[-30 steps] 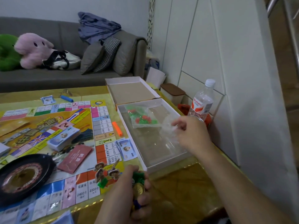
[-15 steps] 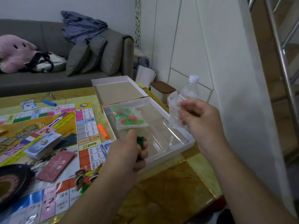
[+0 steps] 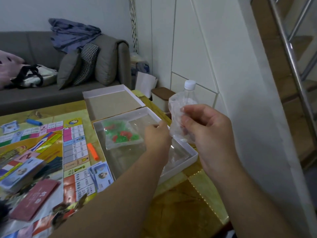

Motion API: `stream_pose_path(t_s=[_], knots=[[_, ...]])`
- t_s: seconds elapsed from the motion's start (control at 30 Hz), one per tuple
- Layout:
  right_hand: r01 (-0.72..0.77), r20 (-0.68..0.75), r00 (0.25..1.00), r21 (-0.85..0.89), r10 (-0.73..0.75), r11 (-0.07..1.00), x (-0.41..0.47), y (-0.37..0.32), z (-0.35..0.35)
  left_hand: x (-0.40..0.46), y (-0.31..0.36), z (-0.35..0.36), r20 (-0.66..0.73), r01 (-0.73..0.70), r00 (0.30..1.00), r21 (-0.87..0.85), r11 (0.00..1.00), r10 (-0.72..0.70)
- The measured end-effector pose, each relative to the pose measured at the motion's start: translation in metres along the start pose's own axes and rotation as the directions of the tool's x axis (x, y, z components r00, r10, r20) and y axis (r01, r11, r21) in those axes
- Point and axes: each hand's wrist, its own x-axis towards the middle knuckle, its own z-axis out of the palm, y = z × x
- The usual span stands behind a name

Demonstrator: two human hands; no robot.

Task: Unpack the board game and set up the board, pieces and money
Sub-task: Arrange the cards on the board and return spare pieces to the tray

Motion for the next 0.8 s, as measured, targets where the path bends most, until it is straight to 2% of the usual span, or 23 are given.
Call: stream_pose_path(t_s=[0.13,0.3,0.4,0.47,0.57,0.67,0.8], knots=[[0.018,0.021,1.000,-0.019,-0.017,1.000,0.001,0.001,0.005,0.006,-0.014,0.004,-0.031,0.005,1.000,0.009,1.000,-0.005],[-0.003,0.019,1.000,0.009,0.003,1.000,0.001,0.000,0.006,-0.003,0.001,0.005,0.048,0.036,0.998,-0.068,0.997,-0.033],[-0.020,0.018,1.000,0.055,0.019,0.998,0.000,-0.001,0.005,-0.009,0.007,-0.002,0.019,0.136,0.991,-0.093,0.986,-0.135],[-0.022,0.030,0.999,0.025,0.021,0.999,-0.001,-0.001,0.004,-0.015,0.013,-0.008,0.022,0.194,0.981,-0.135,0.972,-0.192],[-0.010,0.057,0.998,-0.016,0.011,1.000,-0.002,0.000,0.004,-0.024,0.019,-0.020,0.070,0.189,0.981,-0.194,0.963,-0.179],[0.019,0.085,0.996,-0.056,-0.014,0.998,-0.003,0.003,0.005,-0.024,0.020,-0.033,0.089,0.139,0.988,-0.169,0.976,-0.125],[0.111,0.183,0.980,-0.210,-0.072,0.971,-0.007,0.008,0.008,-0.025,0.024,-0.058,0.106,0.071,0.993,-0.176,0.982,-0.052]])
